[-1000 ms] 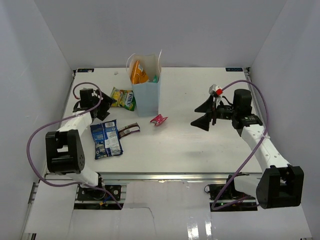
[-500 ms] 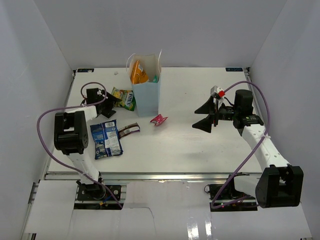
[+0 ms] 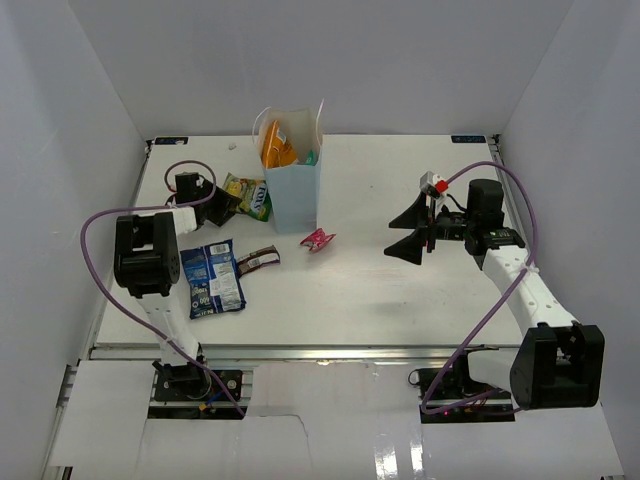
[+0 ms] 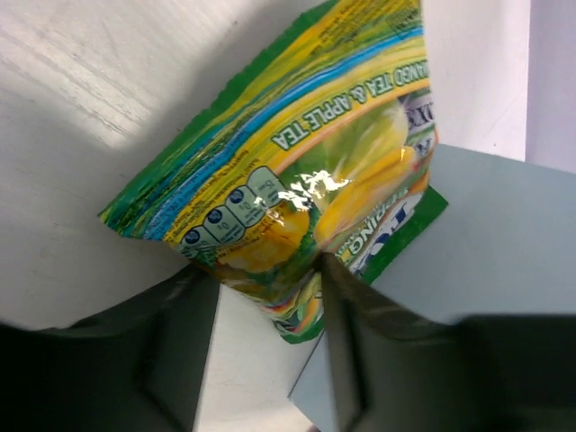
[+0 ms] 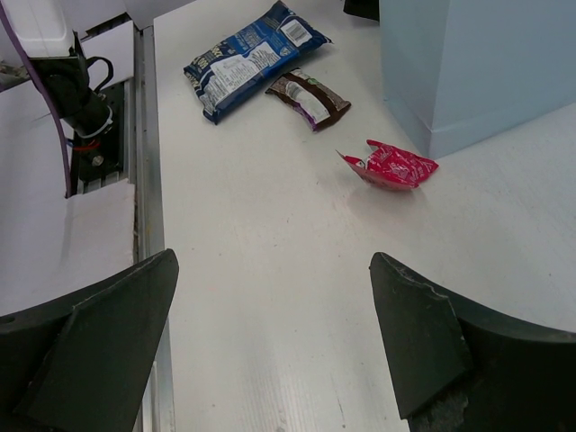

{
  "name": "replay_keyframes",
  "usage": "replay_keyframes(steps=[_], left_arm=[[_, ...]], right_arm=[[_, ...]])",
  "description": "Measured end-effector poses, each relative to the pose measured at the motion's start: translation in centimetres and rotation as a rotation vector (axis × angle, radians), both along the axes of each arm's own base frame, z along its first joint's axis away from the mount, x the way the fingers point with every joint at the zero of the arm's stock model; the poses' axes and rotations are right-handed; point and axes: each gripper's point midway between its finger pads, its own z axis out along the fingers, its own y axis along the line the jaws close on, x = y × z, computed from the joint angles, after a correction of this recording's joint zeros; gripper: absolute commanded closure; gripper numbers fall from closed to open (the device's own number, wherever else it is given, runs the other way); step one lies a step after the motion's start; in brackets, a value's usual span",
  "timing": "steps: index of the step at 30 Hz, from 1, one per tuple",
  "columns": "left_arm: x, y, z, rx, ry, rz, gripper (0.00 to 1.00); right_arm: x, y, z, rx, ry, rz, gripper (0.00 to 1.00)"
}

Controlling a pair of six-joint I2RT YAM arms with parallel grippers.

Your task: Place the snacks into the paper bag

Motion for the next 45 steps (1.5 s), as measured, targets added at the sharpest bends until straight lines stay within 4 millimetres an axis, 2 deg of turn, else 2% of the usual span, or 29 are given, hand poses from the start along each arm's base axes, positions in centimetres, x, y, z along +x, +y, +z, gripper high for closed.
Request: replay_keyframes(steps=[2, 3, 7, 13, 16, 19, 22, 25, 28, 30, 34, 41, 45], left_arm=[[0.1, 0.1, -0.4, 0.005, 0.000, 0.000, 0.60], [0.2, 0.1, -0.5, 0.010, -0.007, -0.007, 0.69], [0.7, 0.3, -0.2, 0.017, -0.039, -0.020, 0.87], [0.9, 1.0, 1.1, 0.097, -0.093, -0.048, 0.99], [-0.1, 2.3, 2.7, 0.180, -0.117, -0.029, 1.00], [-1.4, 4.0, 6.8, 0.282, -0.178, 0.008, 1.00], [-2.4, 5.5, 13.4, 0.385, -0.308, 0.060, 1.00], [-4.1, 6.6, 21.2, 0.471, -0.478, 0.118, 1.00], [-6.0, 6.7, 28.2, 0.521, -0.633, 0.143, 1.00], [-6.7, 6.2, 31.4, 0.540, -0.704, 0.139, 1.00], [-7.5, 3.2, 36.0, 0.555, -0.821, 0.064, 1.00], [-9.1, -6.4, 41.9, 0.546, -0.998, -0.154, 1.00], [-9.5, -9.9, 44.5, 0.552, -1.074, -0.217, 1.00]], right_arm=[[0.0, 0.0, 0.0, 0.000, -0.001, -0.001, 0.08], [0.0, 0.0, 0.0, 0.000, 0.000, -0.002, 0.08], [0.1, -0.2, -0.1, 0.001, 0.004, -0.009, 0.08], [0.5, -0.9, -0.1, 0.002, 0.003, -0.034, 0.08], [0.5, -1.2, -0.1, 0.004, 0.005, -0.042, 0.08], [0.5, -1.3, 0.0, 0.007, 0.006, -0.048, 0.08], [0.6, -1.5, 0.1, 0.009, 0.004, -0.054, 0.08], [0.5, -1.6, 0.3, 0.013, 0.003, -0.054, 0.08], [0.4, -1.6, 0.5, 0.018, -0.005, -0.050, 0.08], [0.3, -1.6, 0.8, 0.020, -0.015, -0.048, 0.08], [0.1, -1.6, 1.1, 0.023, -0.033, -0.046, 0.08], [-0.2, -1.6, 0.9, 0.026, -0.026, -0.041, 0.08], [0.1, -2.2, 1.0, 0.029, -0.029, -0.059, 0.08]])
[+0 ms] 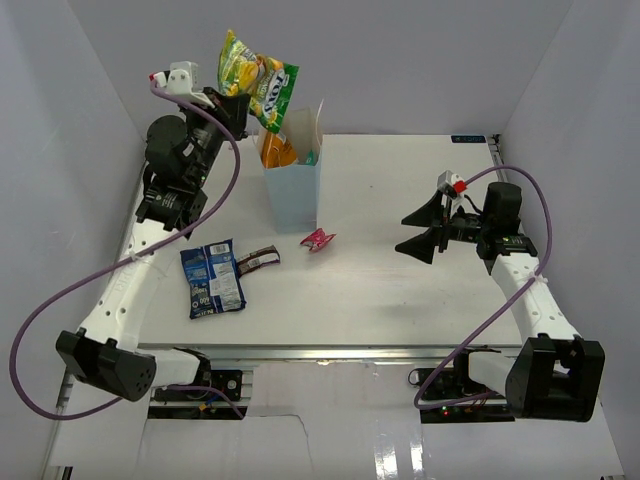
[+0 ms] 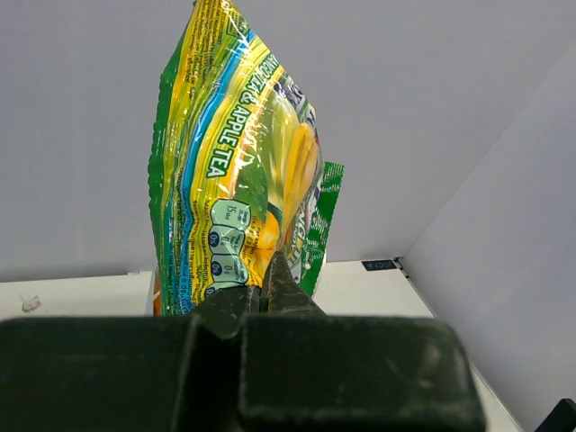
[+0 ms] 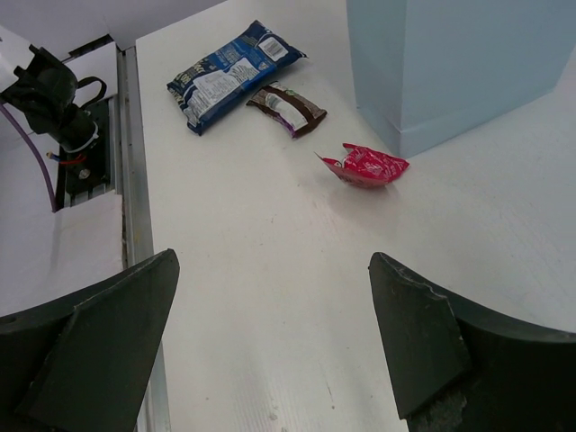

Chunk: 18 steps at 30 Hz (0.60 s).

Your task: Place the snacks into the paper bag

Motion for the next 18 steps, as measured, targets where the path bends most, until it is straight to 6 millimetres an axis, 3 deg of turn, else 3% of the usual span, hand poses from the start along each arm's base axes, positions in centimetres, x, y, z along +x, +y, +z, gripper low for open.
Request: replay_keyframes(steps=[4, 8, 13, 18], left_arm=[[1.7, -1.4, -0.9, 0.041, 0.016, 0.009, 1.00], [4.2, -2.4, -4.6, 0.097, 0.091, 0.027, 1.00], [7.0, -4.2, -11.0, 0.193, 0.220, 0.035, 1.00], [7.3, -5.4, -13.2, 0.248, 0.260, 0.031, 1.00]], right_arm=[[0.2, -0.4, 0.1, 0.002, -0.001, -0.012, 0.09], [0.2, -0.5, 0.1, 0.005, -0.001, -0.012, 0.08], [0.2, -0.6, 0.1, 0.005, 0.002, -0.016, 0.08], [0.2, -0.6, 0.1, 0.006, 0.002, -0.016, 0.09]])
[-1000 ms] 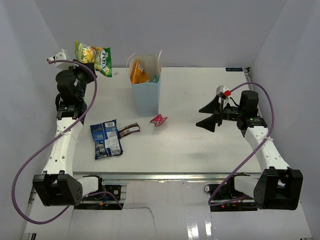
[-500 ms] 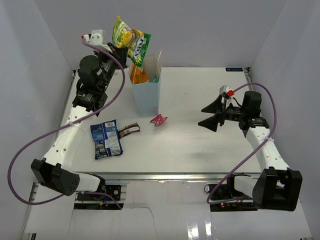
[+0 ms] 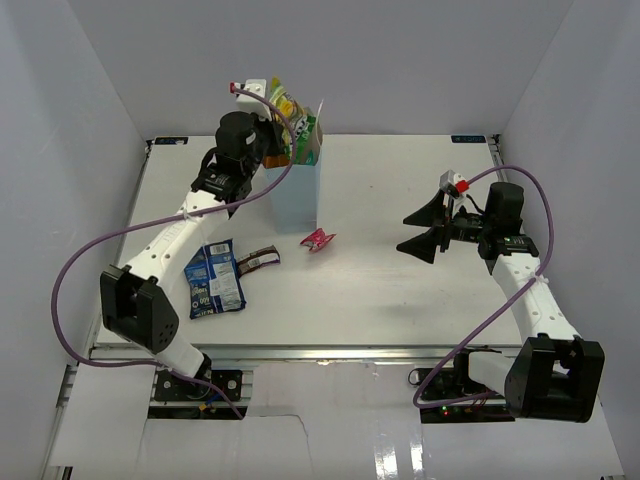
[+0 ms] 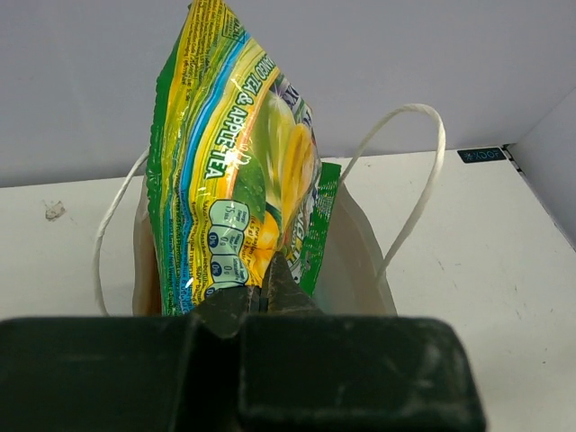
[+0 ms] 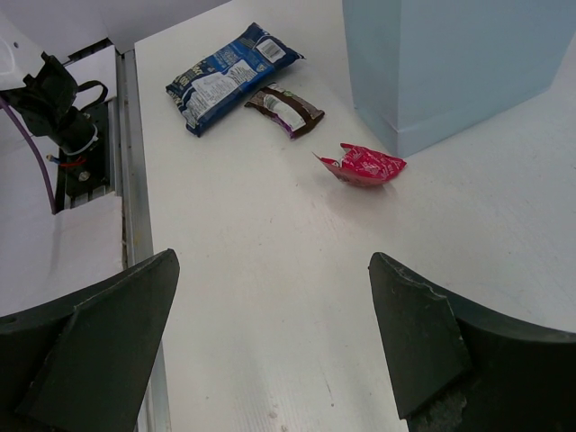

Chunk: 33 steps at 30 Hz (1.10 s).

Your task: Place the snacks into the paper bag

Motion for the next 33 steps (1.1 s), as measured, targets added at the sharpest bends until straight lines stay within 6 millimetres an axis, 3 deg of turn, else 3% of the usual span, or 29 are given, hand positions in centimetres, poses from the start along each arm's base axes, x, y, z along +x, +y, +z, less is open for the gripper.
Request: replay_keyframes(steps=[5, 13, 18, 22, 24, 25, 31, 33], left_arm=[[0.0, -0.8, -0.2, 0.027, -0.012, -0.007, 1.00], [1.1, -1.4, -3.2, 0.103, 0.027, 0.019, 1.00], [1.3, -1.3, -3.9, 0.134, 0.037, 0.026, 0.98], [1.2, -1.5, -4.3, 0.145, 0.043, 0.010, 0.79], [1.2, -2.0, -4.7, 0.146, 0.053, -0.017, 0.61], [1.1, -2.3, -5.0, 0.150, 0.060, -0.036, 0.57], [0.3, -3.8, -6.8, 0.159, 0.121, -0.133, 0.45], [0.0, -4.1, -6.5, 0.158, 0.128, -0.154, 0.43]], right_arm=[[0.0, 0.0, 0.0, 0.000, 0.002, 0.000, 0.09], [0.1, 0.0, -0.2, 0.001, 0.011, -0.001, 0.08], [0.2, 0.0, -0.7, 0.002, 0.027, -0.001, 0.09], [0.1, 0.0, -0.9, 0.003, 0.039, -0.002, 0.09], [0.2, 0.0, -0.9, 0.003, 0.039, -0.002, 0.09], [0.2, 0.0, -0.9, 0.003, 0.040, -0.003, 0.09], [0.2, 0.0, -0.9, 0.003, 0.041, -0.003, 0.08], [0.1, 0.0, -1.0, 0.001, 0.036, -0.001, 0.08]])
